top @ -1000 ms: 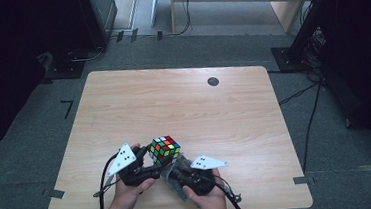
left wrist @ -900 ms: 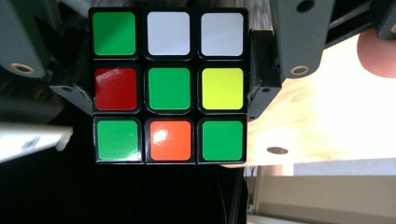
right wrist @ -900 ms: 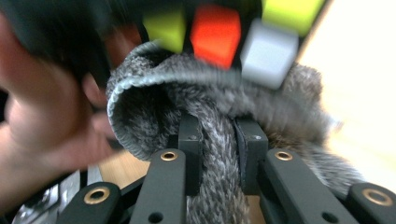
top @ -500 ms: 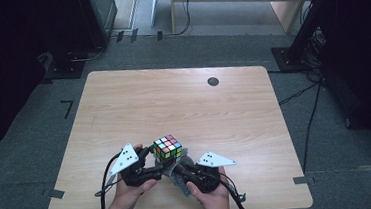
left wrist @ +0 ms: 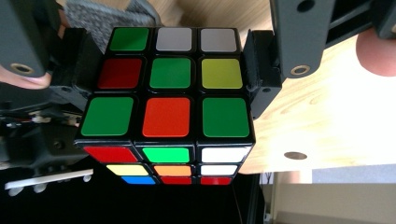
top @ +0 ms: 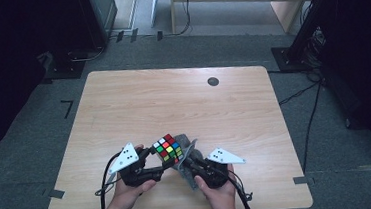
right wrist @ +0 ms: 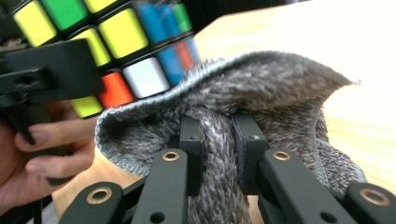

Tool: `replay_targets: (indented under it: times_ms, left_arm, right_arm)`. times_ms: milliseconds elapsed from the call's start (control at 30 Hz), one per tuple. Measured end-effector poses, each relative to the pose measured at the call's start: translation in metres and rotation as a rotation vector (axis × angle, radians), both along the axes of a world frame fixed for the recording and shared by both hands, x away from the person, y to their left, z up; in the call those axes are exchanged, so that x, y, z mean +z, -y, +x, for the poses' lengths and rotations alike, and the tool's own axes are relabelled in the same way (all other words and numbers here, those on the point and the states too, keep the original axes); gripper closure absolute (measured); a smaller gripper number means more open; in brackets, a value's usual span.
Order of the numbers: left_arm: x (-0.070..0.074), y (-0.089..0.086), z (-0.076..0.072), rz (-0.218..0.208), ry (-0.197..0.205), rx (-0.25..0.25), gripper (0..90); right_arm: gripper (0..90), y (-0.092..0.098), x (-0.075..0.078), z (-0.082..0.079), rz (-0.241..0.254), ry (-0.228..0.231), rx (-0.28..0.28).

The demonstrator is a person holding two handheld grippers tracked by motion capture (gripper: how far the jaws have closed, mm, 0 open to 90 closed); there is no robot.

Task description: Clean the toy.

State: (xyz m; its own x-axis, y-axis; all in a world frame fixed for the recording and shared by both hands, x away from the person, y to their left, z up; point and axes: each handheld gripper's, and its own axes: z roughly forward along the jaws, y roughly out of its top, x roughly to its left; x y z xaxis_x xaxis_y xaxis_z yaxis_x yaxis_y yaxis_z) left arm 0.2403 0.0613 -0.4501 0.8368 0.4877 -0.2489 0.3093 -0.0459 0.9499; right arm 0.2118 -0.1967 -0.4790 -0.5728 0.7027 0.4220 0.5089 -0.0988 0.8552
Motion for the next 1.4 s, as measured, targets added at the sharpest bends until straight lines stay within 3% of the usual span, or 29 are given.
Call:
replay_targets:
  times_ms: [67,167,233,300,333,367,467,533,633,667,733,867,967,1033,1133,1267,1400]
  left_arm:
    - [0.002,-0.002,0.000,-0.024,0.000,0.004,34.4]
    - [0.004,-0.006,0.001,-0.057,-0.010,0.016,34.4]
    - [0.003,-0.005,0.002,-0.040,-0.006,0.019,34.4]
    - [0.001,-0.003,0.001,-0.011,-0.002,0.024,34.4]
    - [0.000,-0.002,0.001,-0.001,-0.002,0.024,34.4]
    - [-0.001,-0.002,0.001,-0.005,-0.005,0.023,34.4]
    - [0.000,-0.003,0.001,-0.011,-0.005,0.022,34.4]
    - [0.000,-0.004,0.001,-0.013,-0.004,0.022,34.4]
    - [0.000,-0.004,0.001,-0.002,0.000,0.028,34.4]
    - [0.000,-0.004,0.001,-0.017,0.001,0.025,34.4]
    - [0.000,-0.004,0.001,-0.030,0.004,0.021,34.3]
    - [-0.001,-0.002,0.002,-0.015,-0.009,0.027,34.4]
    - [-0.004,0.000,0.002,0.004,-0.015,0.027,34.4]
    - [-0.004,-0.001,0.002,-0.003,-0.016,0.020,34.4]
    - [-0.004,0.000,0.001,-0.009,-0.023,0.011,34.4]
    - [-0.003,0.001,0.000,-0.006,-0.013,0.007,34.4]
    - [-0.001,-0.002,0.001,-0.012,-0.010,0.018,34.4]
  right_arm:
    - [77.7,0.002,-0.002,0.000,0.022,0.011,-0.008]
    - [77.3,-0.010,-0.010,-0.001,0.015,-0.003,0.046]
    - [77.3,-0.023,-0.014,-0.004,-0.009,0.010,0.106]
    - [77.2,-0.035,-0.013,-0.009,-0.031,0.059,0.176]
    - [77.2,-0.037,-0.011,-0.011,-0.040,0.085,0.185]
    - [77.3,-0.037,-0.008,-0.012,-0.048,0.100,0.174]
    - [77.5,-0.025,-0.005,-0.008,-0.048,0.087,0.104]
    - [77.5,-0.012,-0.004,-0.003,-0.023,0.063,0.040]
    - [77.5,0.012,-0.005,0.003,0.053,0.031,-0.078]
    - [77.3,0.016,-0.004,0.004,0.053,0.030,-0.086]
    - [76.9,0.019,-0.004,0.005,0.036,0.030,-0.074]
    - [76.6,0.001,-0.012,0.004,-0.007,0.007,0.043]
    - [76.6,-0.018,-0.010,-0.002,-0.047,0.037,0.144]
    - [76.6,-0.024,-0.007,-0.004,-0.078,0.053,0.167]
    - [76.5,-0.017,-0.003,-0.001,-0.067,0.045,0.144]
    - [76.5,0.000,-0.003,0.004,-0.033,0.017,0.068]
    - [76.3,0.011,0.000,0.005,-0.005,0.030,0.010]
